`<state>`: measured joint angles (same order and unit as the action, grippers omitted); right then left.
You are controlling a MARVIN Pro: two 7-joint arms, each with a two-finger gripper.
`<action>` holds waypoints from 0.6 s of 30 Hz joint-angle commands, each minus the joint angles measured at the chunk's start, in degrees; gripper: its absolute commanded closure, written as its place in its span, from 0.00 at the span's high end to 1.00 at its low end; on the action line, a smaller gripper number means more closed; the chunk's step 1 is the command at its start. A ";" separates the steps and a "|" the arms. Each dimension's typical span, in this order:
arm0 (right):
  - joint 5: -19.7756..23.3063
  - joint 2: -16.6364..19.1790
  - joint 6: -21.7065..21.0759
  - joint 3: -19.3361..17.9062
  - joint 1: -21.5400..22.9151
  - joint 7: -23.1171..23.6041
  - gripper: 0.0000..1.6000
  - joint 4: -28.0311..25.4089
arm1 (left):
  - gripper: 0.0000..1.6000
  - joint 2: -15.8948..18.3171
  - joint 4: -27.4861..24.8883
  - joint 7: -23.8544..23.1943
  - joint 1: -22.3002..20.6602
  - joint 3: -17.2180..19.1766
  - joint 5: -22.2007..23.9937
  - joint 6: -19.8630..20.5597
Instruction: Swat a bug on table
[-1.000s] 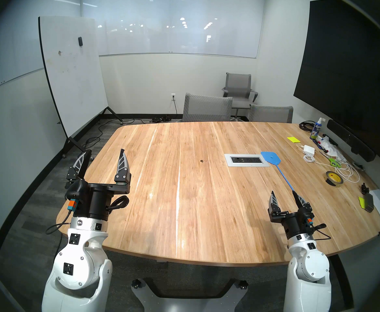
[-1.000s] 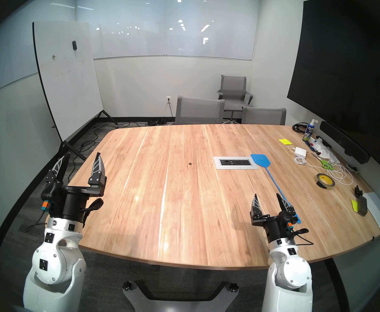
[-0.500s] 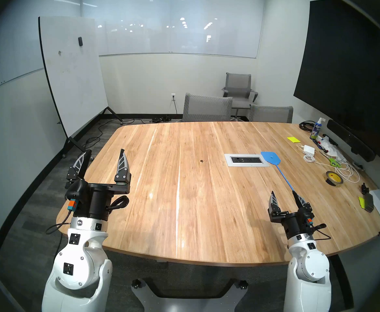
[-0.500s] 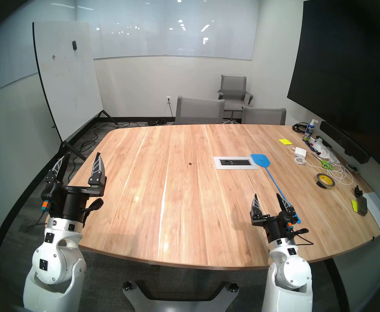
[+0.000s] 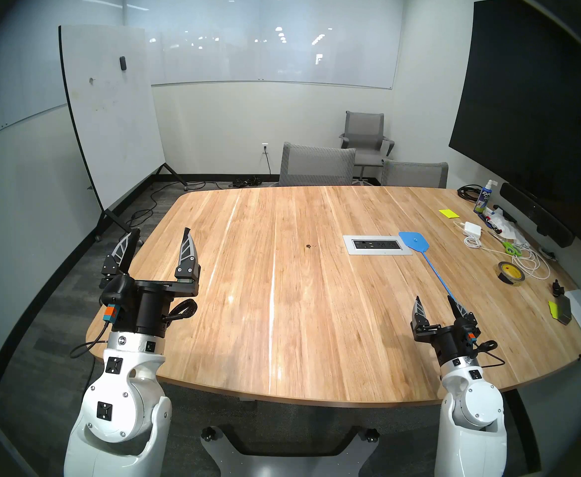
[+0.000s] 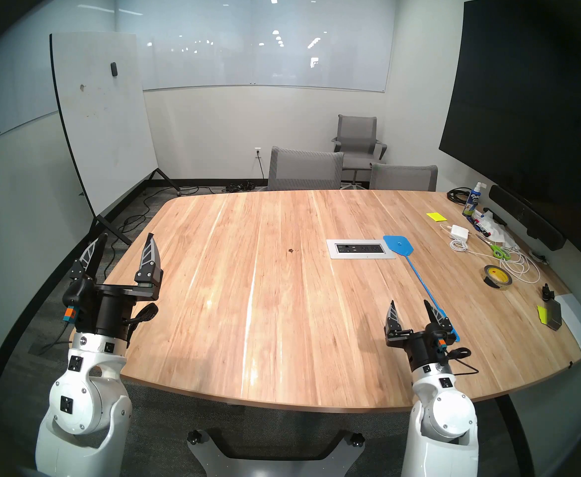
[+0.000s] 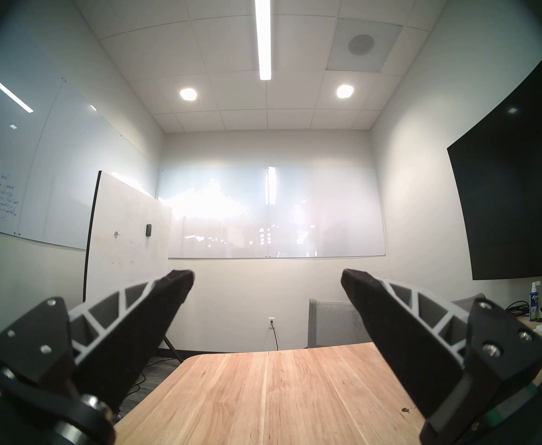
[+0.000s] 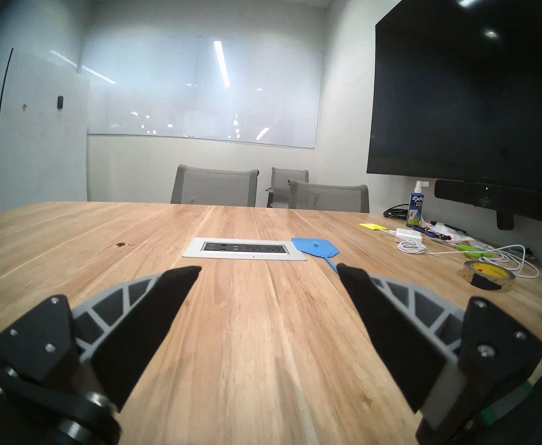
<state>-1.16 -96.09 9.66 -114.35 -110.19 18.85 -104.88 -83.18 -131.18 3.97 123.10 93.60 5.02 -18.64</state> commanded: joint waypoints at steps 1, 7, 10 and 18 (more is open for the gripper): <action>1.63 1.10 -4.36 -0.78 2.79 0.46 1.00 -3.15 | 1.00 0.00 -1.03 -0.03 -0.02 -0.06 -0.01 -0.12; 2.24 1.98 -8.94 -1.55 5.14 0.14 1.00 -4.47 | 1.00 0.00 -0.98 -0.03 -0.05 -0.06 -0.01 -0.15; 2.63 3.12 -12.66 -2.05 7.25 0.29 1.00 -5.54 | 1.00 0.00 -0.94 -0.04 -0.08 -0.06 -0.01 -0.17; 1.52 6.18 -22.41 -2.63 11.68 -0.04 1.00 -7.64 | 1.00 0.00 -0.89 -0.04 -0.12 -0.06 -0.01 -0.19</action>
<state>0.94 -93.09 -6.66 -117.05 -103.88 18.98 -109.12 -83.19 -131.06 3.97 123.03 93.60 5.02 -18.66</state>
